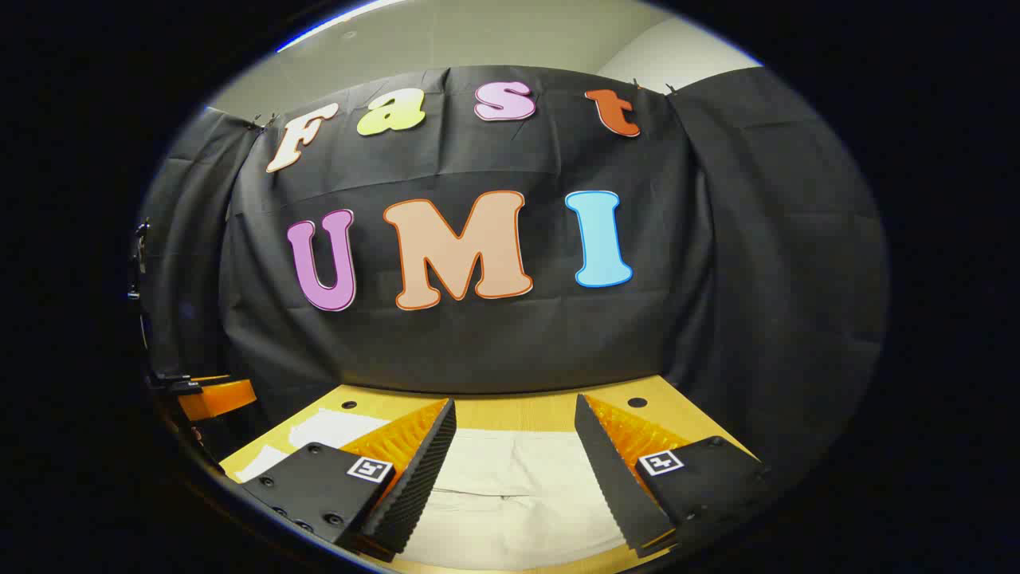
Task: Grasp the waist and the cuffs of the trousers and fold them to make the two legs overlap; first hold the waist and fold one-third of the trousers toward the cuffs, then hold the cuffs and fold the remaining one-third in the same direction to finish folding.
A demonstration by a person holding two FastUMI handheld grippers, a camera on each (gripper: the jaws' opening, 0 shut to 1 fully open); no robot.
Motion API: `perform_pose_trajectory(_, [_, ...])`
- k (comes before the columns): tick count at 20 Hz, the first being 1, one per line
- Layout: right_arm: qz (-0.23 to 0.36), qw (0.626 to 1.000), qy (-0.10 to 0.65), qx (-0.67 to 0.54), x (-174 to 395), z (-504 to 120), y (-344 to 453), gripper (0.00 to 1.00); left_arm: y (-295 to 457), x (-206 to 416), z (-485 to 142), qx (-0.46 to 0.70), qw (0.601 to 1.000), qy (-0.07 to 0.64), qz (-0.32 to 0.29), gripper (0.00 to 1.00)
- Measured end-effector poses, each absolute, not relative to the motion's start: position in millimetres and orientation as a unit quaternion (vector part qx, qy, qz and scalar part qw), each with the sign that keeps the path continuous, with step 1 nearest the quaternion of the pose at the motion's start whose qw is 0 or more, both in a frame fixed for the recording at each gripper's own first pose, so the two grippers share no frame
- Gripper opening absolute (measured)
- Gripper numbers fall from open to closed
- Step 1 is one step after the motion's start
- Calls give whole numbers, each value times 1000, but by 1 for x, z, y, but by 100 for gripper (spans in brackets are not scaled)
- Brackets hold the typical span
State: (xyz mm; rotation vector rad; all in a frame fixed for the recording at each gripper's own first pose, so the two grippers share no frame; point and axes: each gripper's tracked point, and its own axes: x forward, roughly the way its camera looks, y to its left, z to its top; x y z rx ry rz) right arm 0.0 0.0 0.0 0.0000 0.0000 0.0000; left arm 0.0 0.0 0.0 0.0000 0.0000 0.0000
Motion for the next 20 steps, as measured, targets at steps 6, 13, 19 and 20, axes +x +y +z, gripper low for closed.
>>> perform_pose_trajectory(6, [3, 1000, -2, -13, 0, 0, 3, 96, 8, 1, 8, -11, 1000, -10, 14, 94])
perform_pose_trajectory(13, [10, 1000, -5, -12, 2, 2, 10, 96, 7, 0, 6, -6, 1000, -8, 11, 94])
perform_pose_trajectory(19, [2, 1000, -6, -17, -2, 3, 7, 96, 8, -5, -8, 4, 1000, 7, -13, 94])
perform_pose_trajectory(20, [0, 1000, -6, -17, -4, 2, 6, 96, 8, -6, -14, 9, 1000, 13, -22, 95])
